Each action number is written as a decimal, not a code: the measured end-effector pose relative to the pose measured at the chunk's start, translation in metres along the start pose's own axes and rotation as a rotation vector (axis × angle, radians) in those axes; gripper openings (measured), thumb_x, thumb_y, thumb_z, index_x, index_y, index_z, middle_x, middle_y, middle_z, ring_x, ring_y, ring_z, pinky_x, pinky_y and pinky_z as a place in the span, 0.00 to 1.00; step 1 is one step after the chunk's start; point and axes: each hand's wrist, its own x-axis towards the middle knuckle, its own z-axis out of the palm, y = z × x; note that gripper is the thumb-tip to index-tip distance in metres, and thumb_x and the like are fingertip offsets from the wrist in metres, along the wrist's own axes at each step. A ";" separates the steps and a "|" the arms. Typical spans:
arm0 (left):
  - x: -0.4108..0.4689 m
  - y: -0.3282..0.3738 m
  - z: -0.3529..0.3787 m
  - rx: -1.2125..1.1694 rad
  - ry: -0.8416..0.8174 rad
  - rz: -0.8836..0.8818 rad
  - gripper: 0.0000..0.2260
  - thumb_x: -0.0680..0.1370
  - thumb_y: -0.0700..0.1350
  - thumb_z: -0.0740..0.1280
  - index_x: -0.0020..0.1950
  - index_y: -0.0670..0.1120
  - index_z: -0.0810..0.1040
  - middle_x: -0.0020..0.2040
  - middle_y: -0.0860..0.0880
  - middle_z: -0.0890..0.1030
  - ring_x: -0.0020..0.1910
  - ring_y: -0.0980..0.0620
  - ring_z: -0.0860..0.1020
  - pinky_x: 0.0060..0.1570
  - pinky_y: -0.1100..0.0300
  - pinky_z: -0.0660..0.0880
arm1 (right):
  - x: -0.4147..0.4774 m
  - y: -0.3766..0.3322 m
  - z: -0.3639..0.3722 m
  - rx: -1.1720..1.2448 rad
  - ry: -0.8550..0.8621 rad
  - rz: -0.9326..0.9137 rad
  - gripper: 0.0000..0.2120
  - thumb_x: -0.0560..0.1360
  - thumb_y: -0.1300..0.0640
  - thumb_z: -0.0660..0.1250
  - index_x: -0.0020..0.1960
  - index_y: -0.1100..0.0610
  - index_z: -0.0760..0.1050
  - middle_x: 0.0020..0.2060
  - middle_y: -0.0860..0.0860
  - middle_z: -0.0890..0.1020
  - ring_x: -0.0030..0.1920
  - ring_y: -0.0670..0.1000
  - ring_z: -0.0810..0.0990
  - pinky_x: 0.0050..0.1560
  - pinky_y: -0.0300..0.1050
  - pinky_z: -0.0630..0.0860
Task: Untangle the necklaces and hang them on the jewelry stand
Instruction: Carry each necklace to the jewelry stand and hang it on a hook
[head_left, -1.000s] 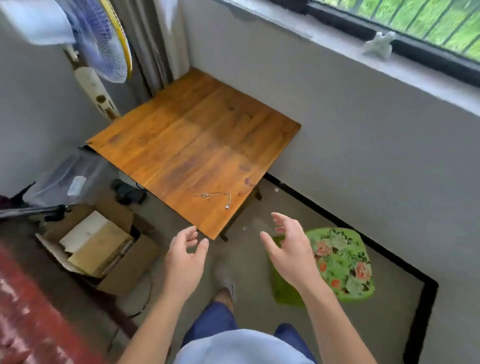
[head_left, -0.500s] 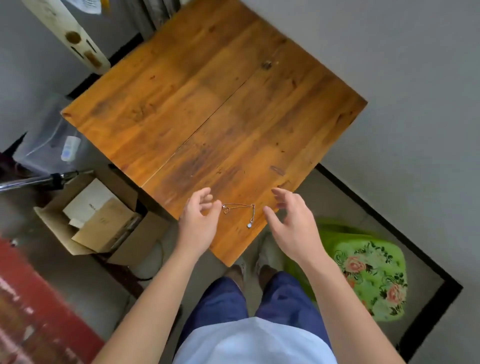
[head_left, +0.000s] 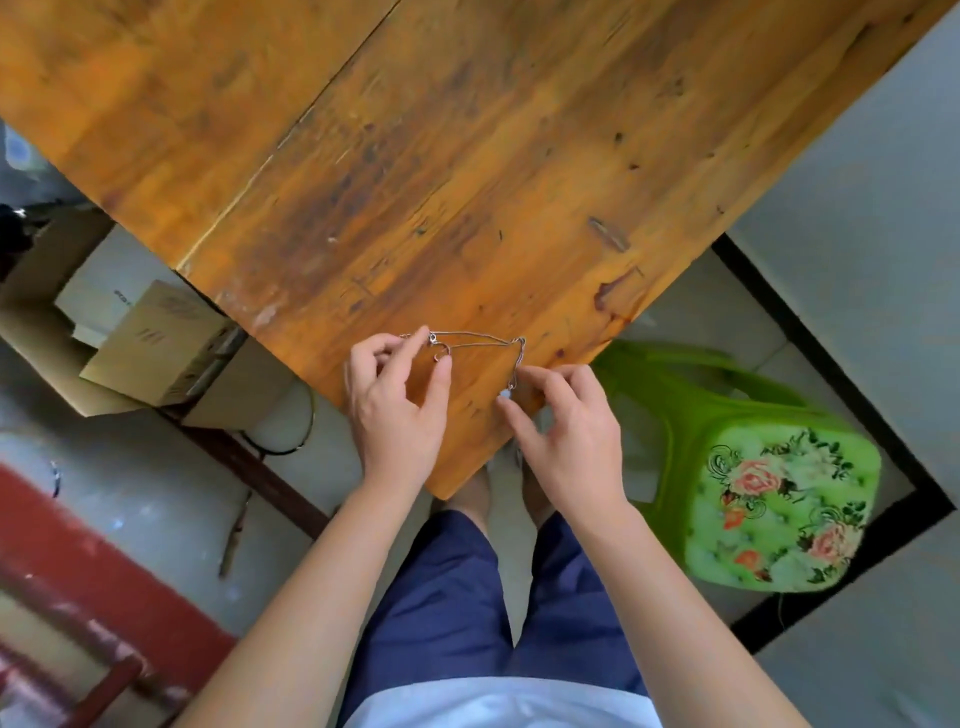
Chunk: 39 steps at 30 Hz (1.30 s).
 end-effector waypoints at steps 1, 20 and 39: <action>0.000 0.000 0.003 0.002 0.024 0.009 0.14 0.77 0.49 0.71 0.61 0.49 0.82 0.54 0.47 0.73 0.54 0.51 0.70 0.56 0.63 0.67 | 0.001 0.001 0.002 0.005 0.027 -0.008 0.17 0.74 0.48 0.74 0.60 0.53 0.81 0.48 0.49 0.77 0.49 0.49 0.78 0.45 0.44 0.79; 0.003 -0.005 0.012 -0.053 0.126 0.020 0.07 0.80 0.43 0.66 0.54 0.44 0.83 0.51 0.47 0.75 0.52 0.48 0.75 0.55 0.58 0.72 | 0.020 -0.001 -0.003 -0.026 0.060 -0.148 0.12 0.76 0.51 0.70 0.58 0.54 0.81 0.46 0.50 0.77 0.43 0.51 0.77 0.40 0.49 0.77; -0.006 -0.007 -0.001 -0.119 0.110 0.003 0.07 0.81 0.40 0.64 0.54 0.41 0.82 0.52 0.48 0.75 0.50 0.48 0.77 0.49 0.56 0.75 | 0.077 -0.032 0.009 -0.319 -0.086 -0.483 0.10 0.82 0.55 0.61 0.47 0.57 0.77 0.43 0.54 0.75 0.42 0.56 0.73 0.41 0.50 0.65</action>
